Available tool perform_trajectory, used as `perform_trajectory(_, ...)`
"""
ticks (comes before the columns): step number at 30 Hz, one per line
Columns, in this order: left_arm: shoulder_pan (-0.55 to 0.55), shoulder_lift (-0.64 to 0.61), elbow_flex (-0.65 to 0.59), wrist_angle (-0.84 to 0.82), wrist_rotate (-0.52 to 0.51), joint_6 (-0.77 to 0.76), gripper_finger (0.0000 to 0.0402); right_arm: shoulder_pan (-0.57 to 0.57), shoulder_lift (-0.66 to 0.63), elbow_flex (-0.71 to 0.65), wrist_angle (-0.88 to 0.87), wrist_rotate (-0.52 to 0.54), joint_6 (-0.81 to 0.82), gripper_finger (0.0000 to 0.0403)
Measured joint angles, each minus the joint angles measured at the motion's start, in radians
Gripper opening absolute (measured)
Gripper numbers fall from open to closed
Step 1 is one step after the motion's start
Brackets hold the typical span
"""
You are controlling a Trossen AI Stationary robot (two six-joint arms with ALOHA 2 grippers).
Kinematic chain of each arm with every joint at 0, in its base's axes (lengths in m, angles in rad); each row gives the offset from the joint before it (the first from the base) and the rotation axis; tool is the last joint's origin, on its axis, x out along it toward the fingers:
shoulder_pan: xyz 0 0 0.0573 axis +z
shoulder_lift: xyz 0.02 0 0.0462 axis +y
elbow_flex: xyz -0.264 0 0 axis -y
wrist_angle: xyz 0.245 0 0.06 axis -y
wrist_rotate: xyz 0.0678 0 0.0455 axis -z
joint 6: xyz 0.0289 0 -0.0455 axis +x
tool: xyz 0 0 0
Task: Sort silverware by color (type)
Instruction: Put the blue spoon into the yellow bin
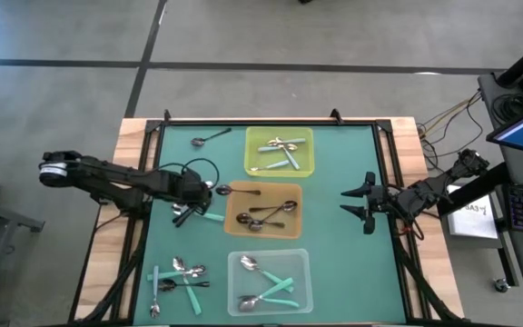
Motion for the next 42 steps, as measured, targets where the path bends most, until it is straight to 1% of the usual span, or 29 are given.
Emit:
perform_trajectory(4, -0.002, 0.032, -0.006, 0.004, 0.004, 0.008, 0.0075, 0.000, 0.000, 0.000, 0.000, 0.000, 0.000, 0.0185)
perform_trajectory(10, -0.002, 0.088, -0.013, 0.052, 0.031, 0.020, 0.0075, 0.000, 0.000, 0.000, 0.000, 0.000, 0.000, 0.0185)
perform_trajectory(14, -0.002, 0.130, -0.012, 0.067, 0.028, 0.026, 0.0075, 0.000, 0.000, 0.000, 0.000, 0.000, 0.000, 0.0185)
perform_trajectory(17, -0.002, 0.141, -0.012, 0.069, 0.017, 0.062, 0.0061, 0.000, 0.000, 0.000, 0.000, 0.000, 0.000, 0.0185)
perform_trajectory(20, -0.002, 0.121, -0.014, 0.075, 0.009, 0.080, 0.0023, 0.000, 0.000, 0.000, -0.001, 0.000, 0.000, 0.0185)
perform_trajectory(24, 0.001, 0.063, -0.020, 0.068, -0.020, 0.082, 0.0020, 0.000, 0.000, 0.000, 0.000, 0.000, 0.000, 0.0185)
perform_trajectory(29, 0.016, -0.021, -0.007, 0.067, -0.035, 0.121, 0.0020, 0.000, 0.000, 0.000, 0.000, 0.000, 0.000, 0.0185)
perform_trajectory(32, 0.028, -0.063, 0.020, 0.074, -0.083, 0.179, 0.0020, 0.000, 0.000, 0.000, 0.000, 0.000, 0.000, 0.0185)
perform_trajectory(36, 0.058, -0.091, 0.079, 0.075, -0.156, 0.301, 0.0020, 0.000, 0.000, 0.000, 0.000, 0.000, 0.000, 0.0185)
perform_trajectory(39, 0.099, -0.072, 0.146, 0.086, -0.202, 0.418, 0.0020, 0.000, 0.000, 0.000, 0.000, 0.000, 0.000, 0.0185)
perform_trajectory(42, 0.152, -0.020, 0.215, 0.154, -0.216, 0.570, 0.0020, 0.000, 0.000, 0.000, 0.000, 0.000, 0.000, 0.0185)
